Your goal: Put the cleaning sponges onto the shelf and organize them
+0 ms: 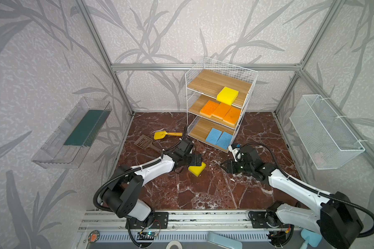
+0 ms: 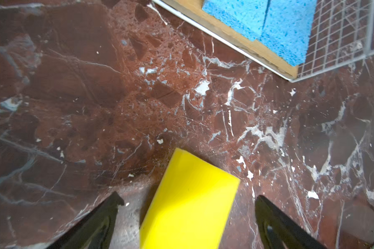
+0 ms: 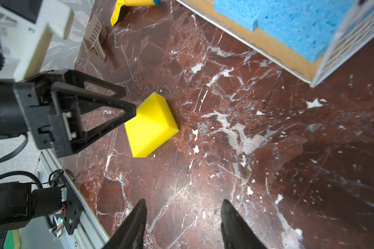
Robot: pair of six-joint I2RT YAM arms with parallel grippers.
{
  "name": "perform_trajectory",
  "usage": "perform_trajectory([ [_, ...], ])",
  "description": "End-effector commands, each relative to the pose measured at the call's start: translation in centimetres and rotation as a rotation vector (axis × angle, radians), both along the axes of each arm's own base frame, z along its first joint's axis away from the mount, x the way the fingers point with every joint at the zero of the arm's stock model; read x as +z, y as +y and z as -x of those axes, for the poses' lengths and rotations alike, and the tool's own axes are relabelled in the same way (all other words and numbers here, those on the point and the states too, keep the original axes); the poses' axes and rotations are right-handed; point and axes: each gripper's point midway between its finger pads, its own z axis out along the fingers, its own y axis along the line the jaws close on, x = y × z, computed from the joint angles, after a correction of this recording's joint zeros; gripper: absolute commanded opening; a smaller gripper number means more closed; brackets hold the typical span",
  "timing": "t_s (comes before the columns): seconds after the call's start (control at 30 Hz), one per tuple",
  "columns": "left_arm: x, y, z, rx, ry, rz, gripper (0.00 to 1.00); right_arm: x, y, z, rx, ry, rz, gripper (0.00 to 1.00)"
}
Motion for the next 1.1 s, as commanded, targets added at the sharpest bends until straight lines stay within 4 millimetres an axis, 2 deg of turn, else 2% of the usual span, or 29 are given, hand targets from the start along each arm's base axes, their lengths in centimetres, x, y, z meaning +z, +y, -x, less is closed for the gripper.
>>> perform_trajectory([
  [0.0, 0.0, 0.1, 1.7, -0.106, -0.036, -0.051, 1.00, 0.6, -0.5, -0.2, -0.007, -0.018, 0.012, 0.55],
  [0.17, -1.3, -0.3, 3.1, -0.216, -0.070, -0.158, 1.00, 0.7, -0.2, -0.3, 0.005, -0.010, -0.001, 0.56],
  [0.4, -4.0, 0.6, 3.5, -0.234, -0.044, -0.246, 0.97, 0.5, -0.6, 0.0, 0.012, -0.004, 0.011, 0.56],
  [0.63, -4.8, 1.4, 3.8, -0.228, -0.026, -0.286, 0.95, 0.0, -1.0, 0.1, 0.004, -0.002, 0.011, 0.56],
  [0.83, -5.4, 1.2, 4.5, -0.243, -0.016, -0.292, 0.87, -0.3, -0.8, 0.1, 0.008, 0.008, 0.006, 0.56],
  [1.07, -4.9, 1.3, 4.8, -0.270, -0.033, -0.345, 0.81, -0.4, -0.8, 0.1, 0.013, 0.013, 0.005, 0.56],
])
